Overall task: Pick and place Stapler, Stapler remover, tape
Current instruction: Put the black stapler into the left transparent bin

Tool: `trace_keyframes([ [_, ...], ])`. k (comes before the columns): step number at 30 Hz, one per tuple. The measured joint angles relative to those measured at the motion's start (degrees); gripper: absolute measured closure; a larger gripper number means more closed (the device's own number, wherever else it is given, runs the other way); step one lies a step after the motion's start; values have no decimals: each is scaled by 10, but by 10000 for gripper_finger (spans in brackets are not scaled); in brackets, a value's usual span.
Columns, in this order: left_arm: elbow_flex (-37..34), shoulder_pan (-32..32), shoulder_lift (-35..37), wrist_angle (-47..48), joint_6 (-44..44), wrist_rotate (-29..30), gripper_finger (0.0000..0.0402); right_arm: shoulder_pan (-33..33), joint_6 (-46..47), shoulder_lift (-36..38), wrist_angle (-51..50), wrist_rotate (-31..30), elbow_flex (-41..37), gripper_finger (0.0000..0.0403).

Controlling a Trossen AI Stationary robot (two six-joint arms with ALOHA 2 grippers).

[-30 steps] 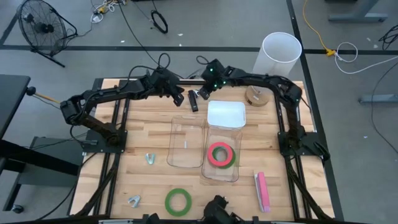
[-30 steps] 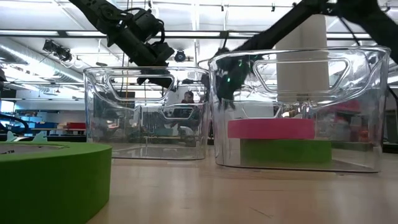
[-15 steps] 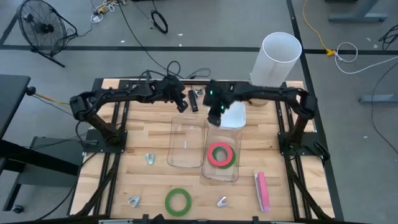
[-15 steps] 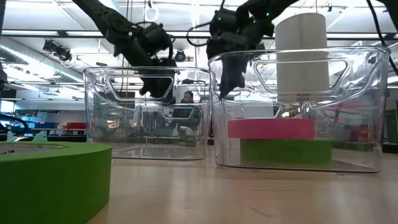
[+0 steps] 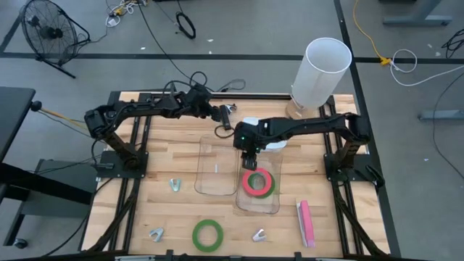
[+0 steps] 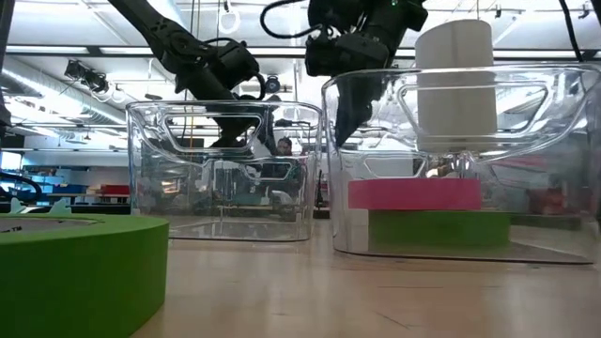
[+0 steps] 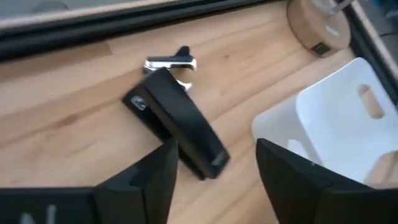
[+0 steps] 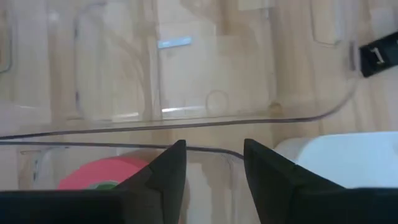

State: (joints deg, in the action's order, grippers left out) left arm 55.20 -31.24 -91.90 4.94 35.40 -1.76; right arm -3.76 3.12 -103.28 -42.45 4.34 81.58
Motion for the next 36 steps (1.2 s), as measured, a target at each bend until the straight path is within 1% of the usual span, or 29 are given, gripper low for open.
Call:
trace_keyframes([
  [3,0,6,0,-14,34,4,159,16,4,0,3,-8,0,240],
  [5,0,10,0,-20,60,18,155,27,5,0,5,-6,0,240],
  [9,0,13,0,-20,88,49,158,45,-6,0,15,-3,0,240],
  [12,0,13,-2,-22,116,60,163,56,-14,0,37,-3,0,240],
  [15,8,13,-19,-25,131,61,165,65,-21,3,42,-5,0,240],
  [19,51,22,-74,-19,121,51,165,79,-21,9,38,-4,0,240],
  [21,79,23,-102,-2,115,45,165,84,-21,14,39,-4,0,240],
  [23,112,20,-125,36,119,40,165,90,-18,19,38,-4,0,240],
  [25,149,17,-147,88,120,42,165,96,-17,26,38,-5,0,240],
  [27,183,14,-167,164,119,47,165,102,-17,32,37,-5,0,240],
  [30,222,14,-191,240,117,62,165,109,-21,41,35,-9,0,240],
  [33,233,15,-201,237,121,63,165,115,-21,43,35,-28,0,240],
  [36,233,15,-204,209,134,37,165,116,-26,43,36,-44,0,240],
])
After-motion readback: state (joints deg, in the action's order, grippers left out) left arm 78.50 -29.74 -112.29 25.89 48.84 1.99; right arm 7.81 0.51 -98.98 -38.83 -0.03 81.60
